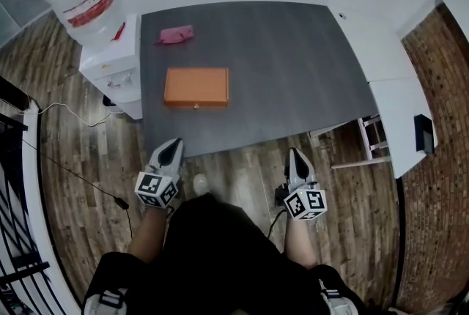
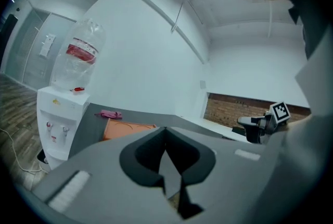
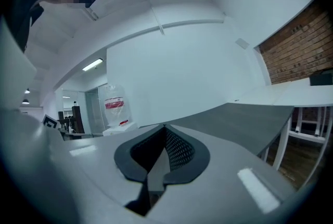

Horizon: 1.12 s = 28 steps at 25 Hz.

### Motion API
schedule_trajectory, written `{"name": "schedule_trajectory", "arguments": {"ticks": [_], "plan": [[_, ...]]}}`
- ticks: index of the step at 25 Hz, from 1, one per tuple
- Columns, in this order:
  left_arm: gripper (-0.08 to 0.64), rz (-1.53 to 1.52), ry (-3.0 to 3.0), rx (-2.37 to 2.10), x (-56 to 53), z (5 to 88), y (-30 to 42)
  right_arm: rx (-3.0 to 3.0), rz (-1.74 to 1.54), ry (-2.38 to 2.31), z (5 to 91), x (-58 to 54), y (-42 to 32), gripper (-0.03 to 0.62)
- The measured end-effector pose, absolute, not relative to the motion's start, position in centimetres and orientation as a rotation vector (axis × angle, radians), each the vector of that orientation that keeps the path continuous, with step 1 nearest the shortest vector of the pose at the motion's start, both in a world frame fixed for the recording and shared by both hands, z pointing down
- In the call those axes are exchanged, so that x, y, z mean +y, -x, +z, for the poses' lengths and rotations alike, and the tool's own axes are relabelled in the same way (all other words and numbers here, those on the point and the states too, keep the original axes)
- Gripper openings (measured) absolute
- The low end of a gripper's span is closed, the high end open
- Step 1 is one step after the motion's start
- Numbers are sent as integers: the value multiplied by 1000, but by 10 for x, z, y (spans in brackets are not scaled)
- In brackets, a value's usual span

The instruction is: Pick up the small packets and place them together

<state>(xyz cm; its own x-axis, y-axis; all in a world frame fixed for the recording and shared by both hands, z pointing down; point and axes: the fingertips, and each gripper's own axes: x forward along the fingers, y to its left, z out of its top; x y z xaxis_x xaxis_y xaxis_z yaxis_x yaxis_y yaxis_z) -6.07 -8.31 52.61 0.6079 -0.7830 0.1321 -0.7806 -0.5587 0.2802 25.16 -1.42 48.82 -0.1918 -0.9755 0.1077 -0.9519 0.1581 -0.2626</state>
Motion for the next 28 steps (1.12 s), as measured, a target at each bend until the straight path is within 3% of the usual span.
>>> {"name": "schedule_trajectory", "arguments": {"ticks": [12,28], "plan": [[-2,-28,-2478,-1353,-162,539,89,2534,-348,1773,465,-136,-182,2],[2,432,-2290,-1319,-198,642,31,2683,-553,1676,510,-172,-170,2]]}}
